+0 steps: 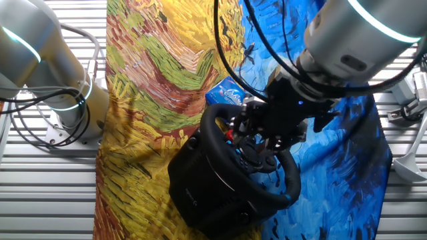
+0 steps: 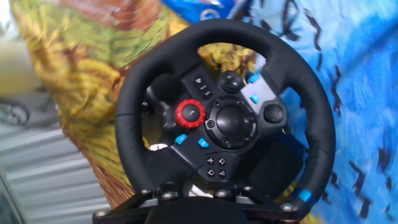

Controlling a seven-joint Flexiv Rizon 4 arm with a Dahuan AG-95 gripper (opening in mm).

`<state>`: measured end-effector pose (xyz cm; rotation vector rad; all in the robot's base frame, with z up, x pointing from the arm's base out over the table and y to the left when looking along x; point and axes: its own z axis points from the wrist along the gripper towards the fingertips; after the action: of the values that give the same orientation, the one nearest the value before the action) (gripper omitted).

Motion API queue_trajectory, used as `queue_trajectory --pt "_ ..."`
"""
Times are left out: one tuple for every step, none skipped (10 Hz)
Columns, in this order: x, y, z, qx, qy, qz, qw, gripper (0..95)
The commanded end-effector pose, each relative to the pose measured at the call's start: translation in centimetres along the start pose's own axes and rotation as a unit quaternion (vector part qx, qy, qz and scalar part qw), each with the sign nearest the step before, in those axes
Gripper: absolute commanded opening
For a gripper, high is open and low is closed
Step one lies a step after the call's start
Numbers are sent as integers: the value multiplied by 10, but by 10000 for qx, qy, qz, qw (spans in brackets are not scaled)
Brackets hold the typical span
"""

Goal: Rotate the steering wheel 90 degrees counterclockwise

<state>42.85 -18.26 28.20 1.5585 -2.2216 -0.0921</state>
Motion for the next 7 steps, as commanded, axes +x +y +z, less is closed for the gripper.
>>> queue_trajectory --pt "0 1 0 15 -134 -392 9991 380" --pt "0 1 0 2 -184 -524 9985 380" --pt "0 1 0 -3 -208 -603 9980 380" --pt "0 1 1 -8 -229 -641 9977 380" --pt "0 1 2 -16 -265 -627 9977 380" --pt "0 1 3 -25 -298 -623 9976 380" --pt "0 1 4 -35 -337 -626 9975 380"
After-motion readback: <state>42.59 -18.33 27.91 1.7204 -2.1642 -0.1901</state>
